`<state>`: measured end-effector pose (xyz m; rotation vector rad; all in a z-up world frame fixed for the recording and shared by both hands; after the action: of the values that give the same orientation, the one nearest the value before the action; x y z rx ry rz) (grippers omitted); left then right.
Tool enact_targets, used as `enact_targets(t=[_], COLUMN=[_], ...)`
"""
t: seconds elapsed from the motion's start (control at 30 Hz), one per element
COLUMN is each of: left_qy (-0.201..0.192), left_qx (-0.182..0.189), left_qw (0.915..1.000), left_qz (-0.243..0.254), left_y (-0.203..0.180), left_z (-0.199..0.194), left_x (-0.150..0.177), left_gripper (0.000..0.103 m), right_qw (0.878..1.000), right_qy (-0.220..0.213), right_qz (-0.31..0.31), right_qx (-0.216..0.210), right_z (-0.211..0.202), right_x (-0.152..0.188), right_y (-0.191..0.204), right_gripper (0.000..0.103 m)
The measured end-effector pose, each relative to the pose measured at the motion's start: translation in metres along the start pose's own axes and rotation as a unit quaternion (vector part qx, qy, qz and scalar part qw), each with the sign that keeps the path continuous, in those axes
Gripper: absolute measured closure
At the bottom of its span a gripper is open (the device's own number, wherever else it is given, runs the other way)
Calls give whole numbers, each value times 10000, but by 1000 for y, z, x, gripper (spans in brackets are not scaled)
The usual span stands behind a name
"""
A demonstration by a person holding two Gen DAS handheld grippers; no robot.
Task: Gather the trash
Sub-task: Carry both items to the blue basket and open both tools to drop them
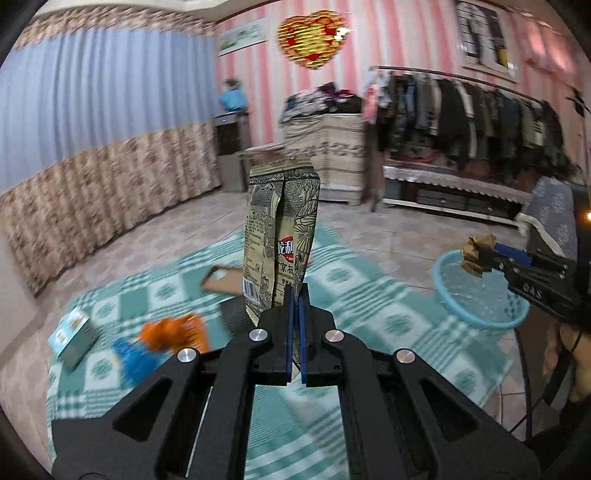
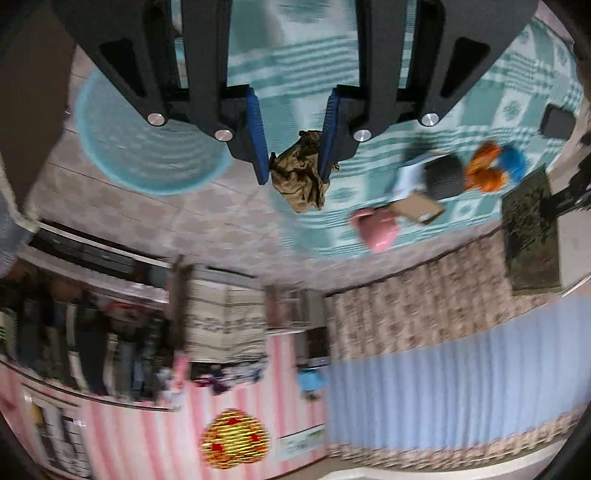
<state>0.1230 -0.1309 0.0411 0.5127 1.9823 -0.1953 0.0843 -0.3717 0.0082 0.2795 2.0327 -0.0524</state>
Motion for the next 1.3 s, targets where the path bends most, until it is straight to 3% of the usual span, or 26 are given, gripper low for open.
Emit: enact_targets(t=[0.2, 0.43, 0.7, 1.0, 1.3], left_qy=[-13, 54, 211, 643, 797], left_qx=[604, 1077, 1637, 1903, 2099], left_qw=[9980, 9933, 9841, 9765, 9685], left_qz=[162, 417, 650, 782, 1076], left_y=[-60, -121, -181, -228, -278], left_z=[20, 57, 106, 170, 188], left_x=[-11, -19, -21, -17, -6], left_gripper=[102, 102, 102, 102, 102], right_qw=[9965, 9880, 9838, 9713, 9647], right_qy=[-78, -52, 122, 551, 705], right_qz=[675, 1242, 1342, 1783, 1839], right_qx=[483, 916, 1182, 1477, 1750], right_z=[-8, 0, 21, 49, 54], right_x=[0, 10, 17, 44, 56], right_y=[-74, -132, -162, -202, -215], right_gripper=[75, 75, 75, 75, 75])
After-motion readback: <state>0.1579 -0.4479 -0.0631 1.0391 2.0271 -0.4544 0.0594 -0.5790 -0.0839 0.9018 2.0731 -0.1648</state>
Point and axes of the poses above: each gripper's, at about its wrist camera, not at the fingertips, and z roughly the way its jaws point, y to its left, x to its underside, the point moved 3 cm from there along z, roughly the way its jaws point, and after that the axes turned 1 degree about -x, right-handed, at the moved point
